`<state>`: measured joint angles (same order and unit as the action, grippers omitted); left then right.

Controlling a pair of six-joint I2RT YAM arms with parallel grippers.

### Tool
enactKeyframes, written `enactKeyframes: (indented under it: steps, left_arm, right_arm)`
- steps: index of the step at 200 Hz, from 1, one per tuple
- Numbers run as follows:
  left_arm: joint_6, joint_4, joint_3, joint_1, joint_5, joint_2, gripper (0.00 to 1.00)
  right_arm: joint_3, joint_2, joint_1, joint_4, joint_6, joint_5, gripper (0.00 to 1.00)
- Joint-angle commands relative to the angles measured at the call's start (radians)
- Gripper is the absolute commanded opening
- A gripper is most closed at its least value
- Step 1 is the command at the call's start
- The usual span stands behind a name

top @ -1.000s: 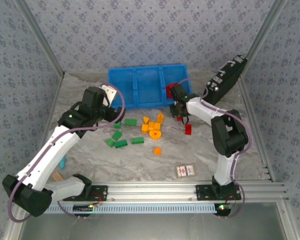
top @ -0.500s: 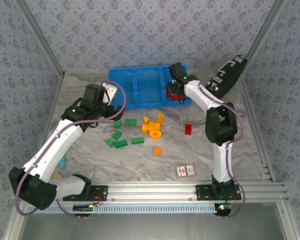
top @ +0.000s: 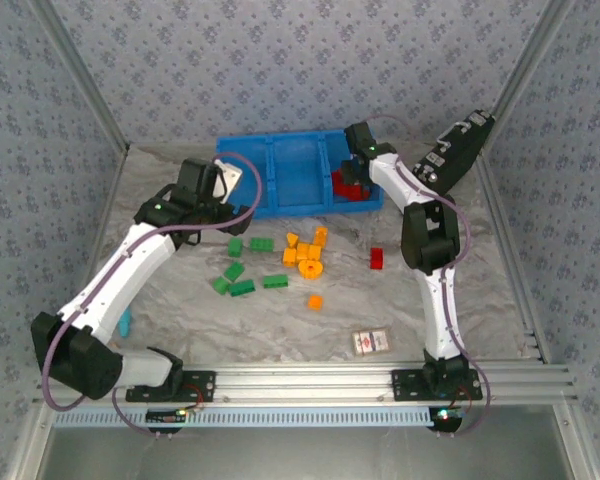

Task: Sort the legos into containers by color
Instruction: Place the lego in the container.

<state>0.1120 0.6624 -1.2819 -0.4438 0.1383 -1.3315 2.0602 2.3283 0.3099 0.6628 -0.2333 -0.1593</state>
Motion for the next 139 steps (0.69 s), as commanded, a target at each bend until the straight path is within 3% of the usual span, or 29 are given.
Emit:
enactKeyframes:
  steps: [1, 80, 139]
  left_arm:
    - [0.044, 0.054, -0.063, 0.008, 0.029, -0.032, 1.00]
    - [0.052, 0.067, -0.103, 0.007, -0.011, -0.007, 1.00]
    - [0.018, 0.051, -0.041, -0.007, -0.048, 0.058, 1.00]
  right_arm:
    - [0.035, 0.006, 0.015, 0.022, 0.013, 0.016, 0.51]
    - [-0.244, -0.244, 0.049, -0.057, 0.018, 0.010, 0.52]
    - [-0.668, -0.581, 0.053, -0.099, -0.042, -0.063, 0.52]
